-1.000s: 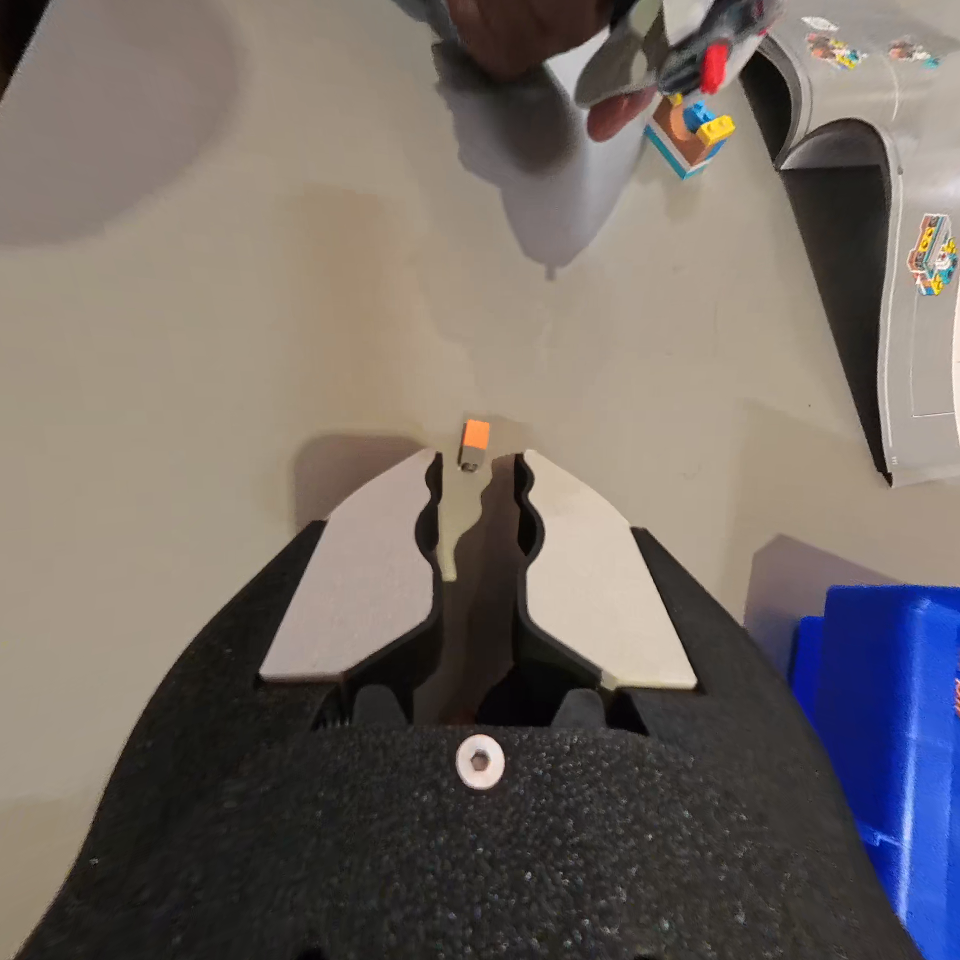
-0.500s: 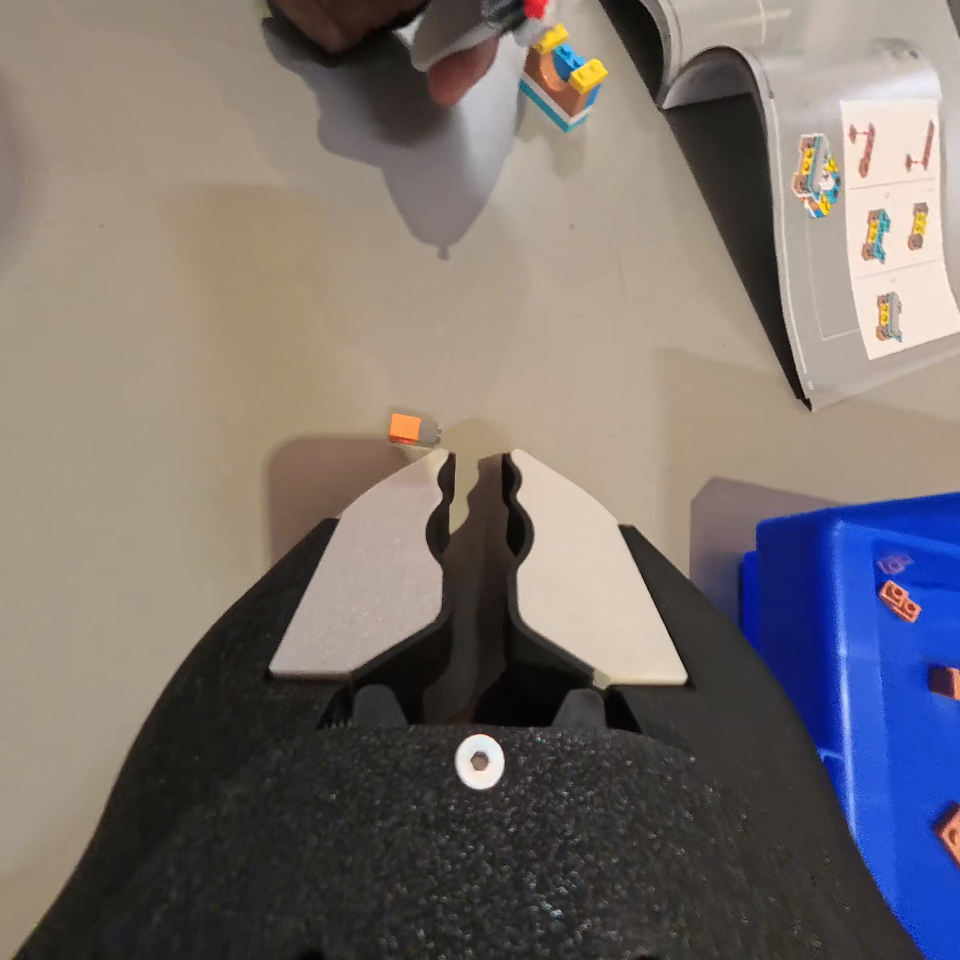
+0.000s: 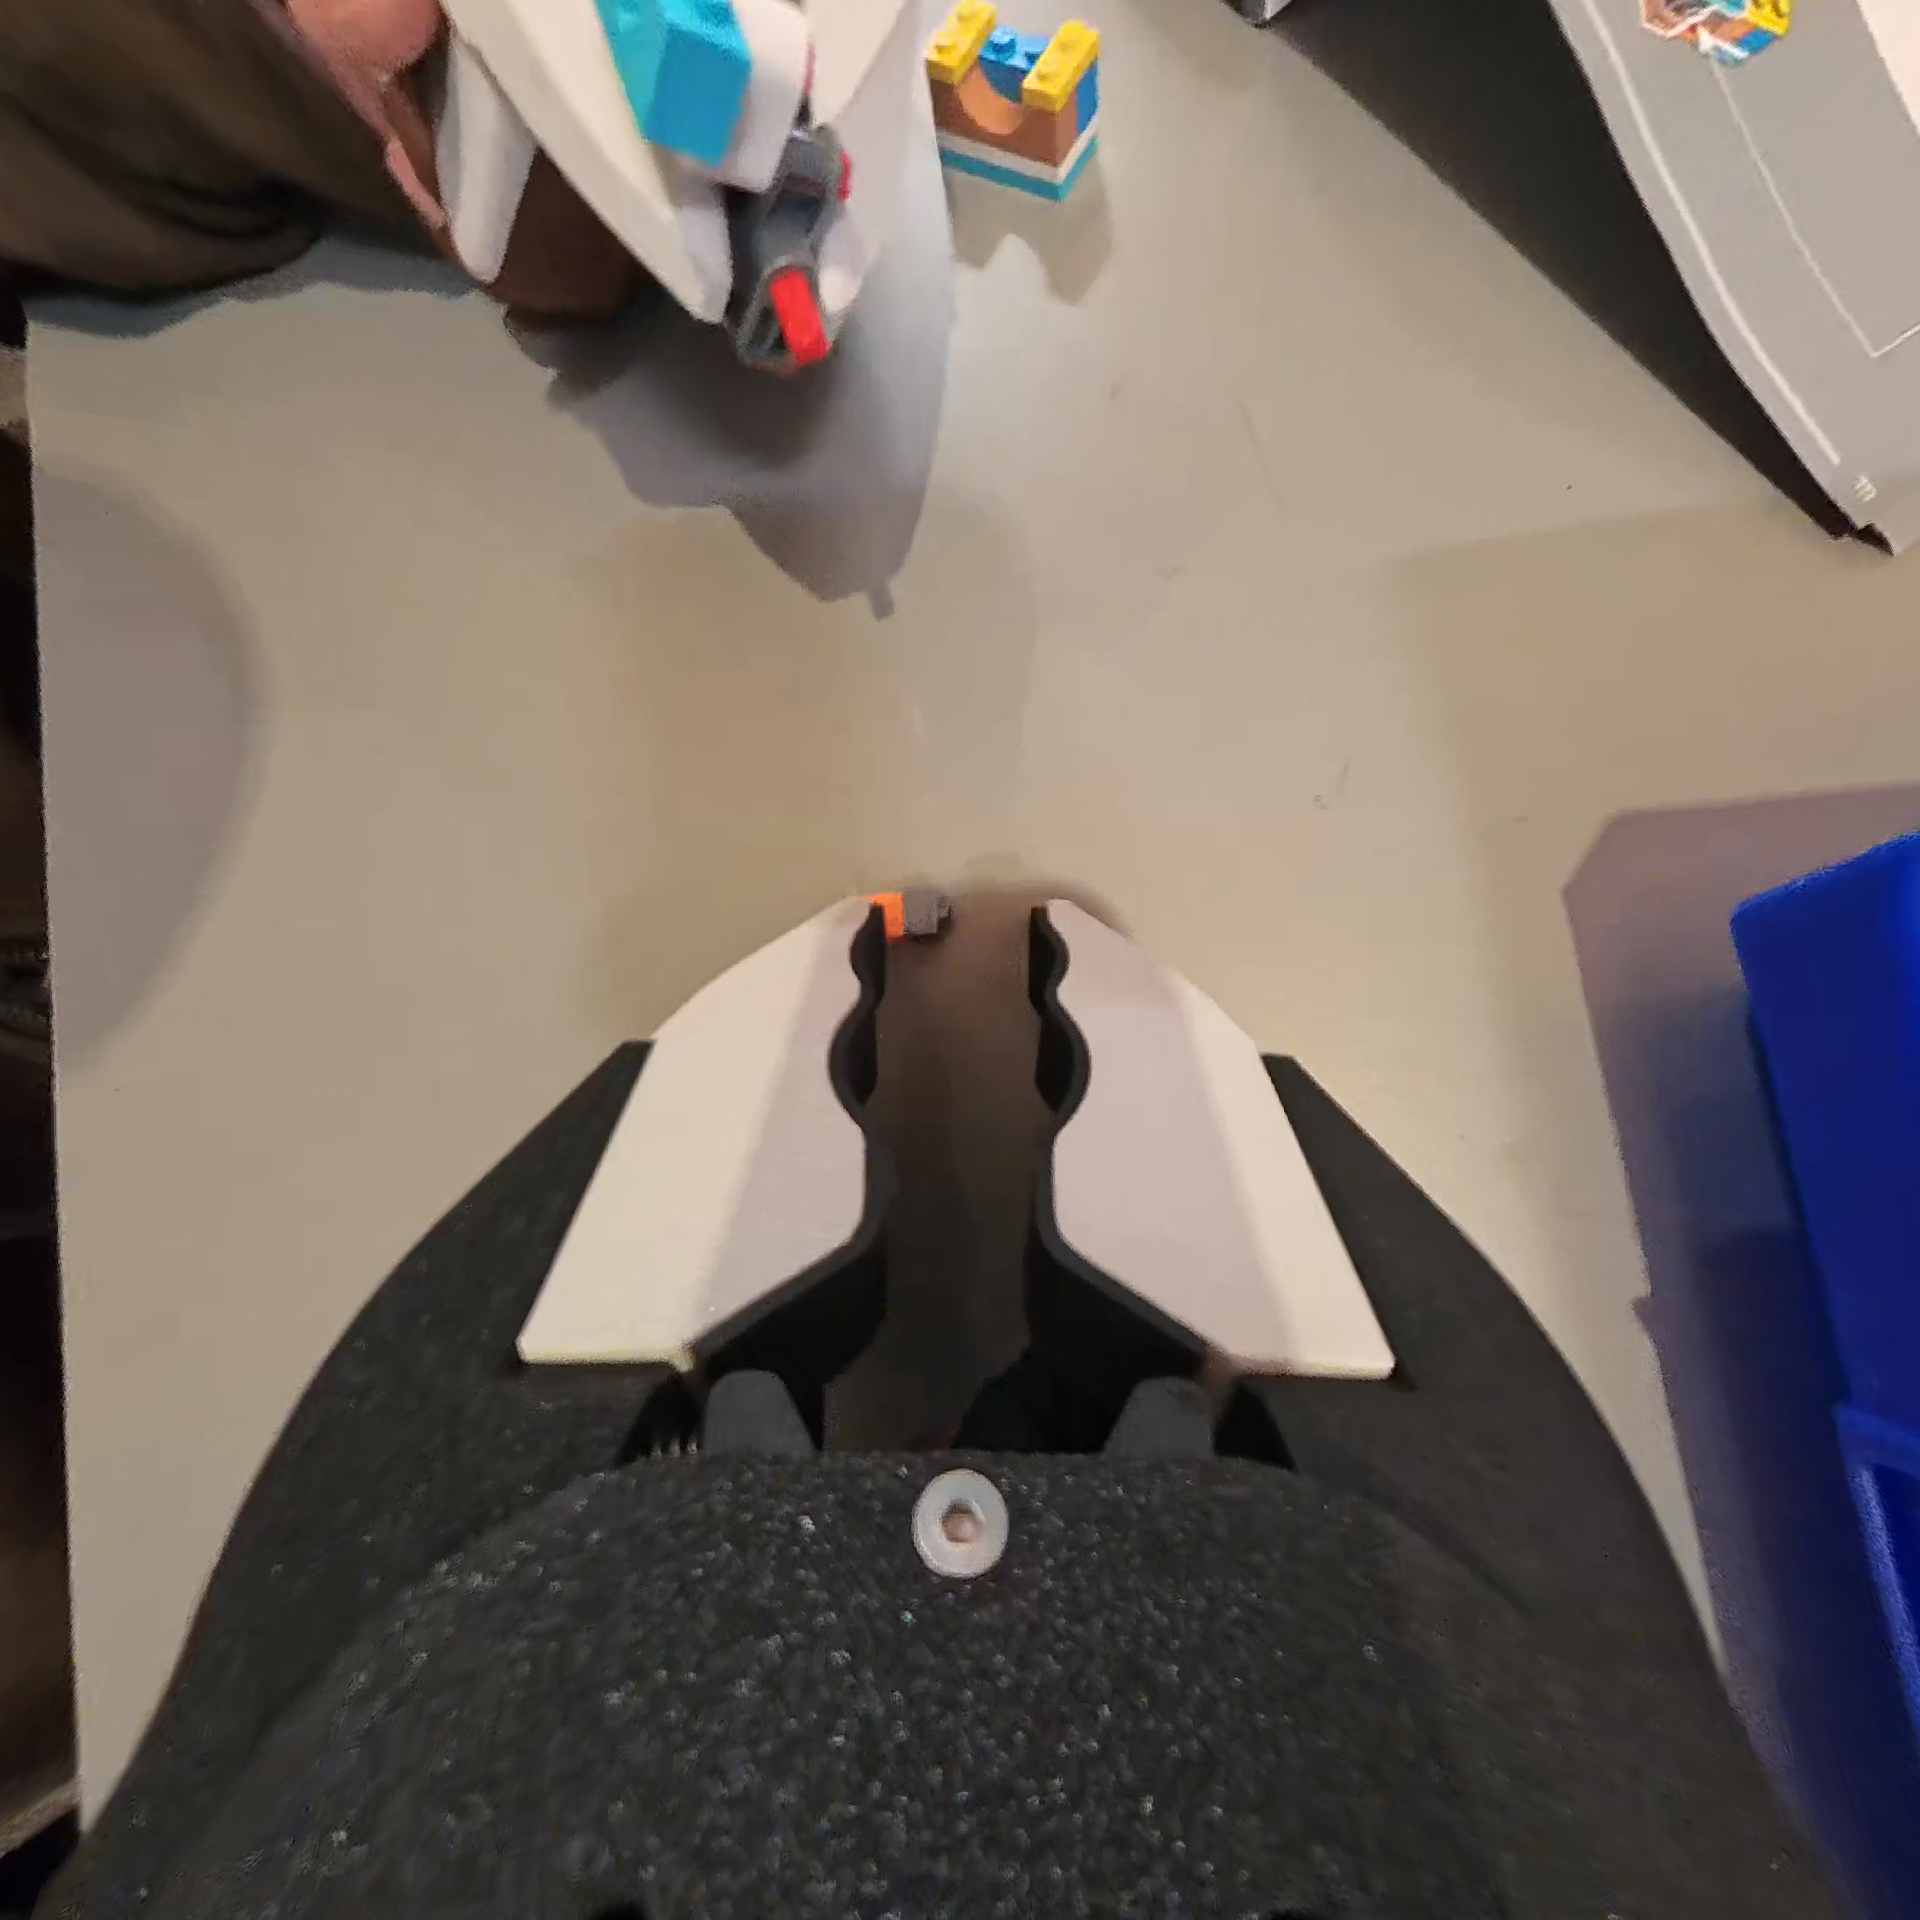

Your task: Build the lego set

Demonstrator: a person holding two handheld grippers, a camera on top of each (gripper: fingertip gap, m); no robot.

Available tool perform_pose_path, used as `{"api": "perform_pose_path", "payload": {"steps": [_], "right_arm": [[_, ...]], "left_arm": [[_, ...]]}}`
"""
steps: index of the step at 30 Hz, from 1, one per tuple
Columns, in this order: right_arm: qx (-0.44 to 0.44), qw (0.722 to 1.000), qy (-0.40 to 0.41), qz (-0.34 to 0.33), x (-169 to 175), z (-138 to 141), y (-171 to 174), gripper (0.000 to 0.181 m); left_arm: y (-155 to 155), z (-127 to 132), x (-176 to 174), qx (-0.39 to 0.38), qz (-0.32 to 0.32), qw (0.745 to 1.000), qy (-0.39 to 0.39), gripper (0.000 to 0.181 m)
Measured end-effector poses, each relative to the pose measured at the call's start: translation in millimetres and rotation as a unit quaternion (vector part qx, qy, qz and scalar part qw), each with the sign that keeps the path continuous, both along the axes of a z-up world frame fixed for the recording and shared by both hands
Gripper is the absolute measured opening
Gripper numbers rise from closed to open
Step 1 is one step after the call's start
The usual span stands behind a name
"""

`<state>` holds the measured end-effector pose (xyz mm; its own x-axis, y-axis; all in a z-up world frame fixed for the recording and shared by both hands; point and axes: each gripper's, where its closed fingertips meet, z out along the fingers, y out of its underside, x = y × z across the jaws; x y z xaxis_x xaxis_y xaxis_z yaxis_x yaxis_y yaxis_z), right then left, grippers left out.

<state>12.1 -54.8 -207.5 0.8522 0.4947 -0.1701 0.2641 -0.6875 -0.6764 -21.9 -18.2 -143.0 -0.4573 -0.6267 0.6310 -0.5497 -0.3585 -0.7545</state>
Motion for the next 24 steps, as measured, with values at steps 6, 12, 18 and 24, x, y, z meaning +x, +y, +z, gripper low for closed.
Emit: {"api": "perform_pose_path", "payload": {"steps": [6,12,18,24], "right_arm": [[-0.009,1.000,-0.019,-0.020,0.0,-1.7,0.7,0.036],[-0.005,0.999,-0.045,-0.026,-1.8,-1.6,-0.4,0.037],[0.006,0.995,-0.091,-0.033,-3.8,-6.4,-1.3,0.033],[0.021,0.995,-0.089,-0.031,-5.3,-6.3,0.5,0.024]], "left_arm": [[-1.2,0.8,-0.4,0.011,0.000,1.000,-0.003,0.008],[-3.6,0.4,-0.6,0.016,-0.003,1.000,-0.003,0.008],[-6.4,-0.3,-1.6,0.019,-0.008,1.000,-0.003,0.008],[-9.7,-1.0,-2.9,0.031,-0.014,0.999,-0.004,0.008]]}}
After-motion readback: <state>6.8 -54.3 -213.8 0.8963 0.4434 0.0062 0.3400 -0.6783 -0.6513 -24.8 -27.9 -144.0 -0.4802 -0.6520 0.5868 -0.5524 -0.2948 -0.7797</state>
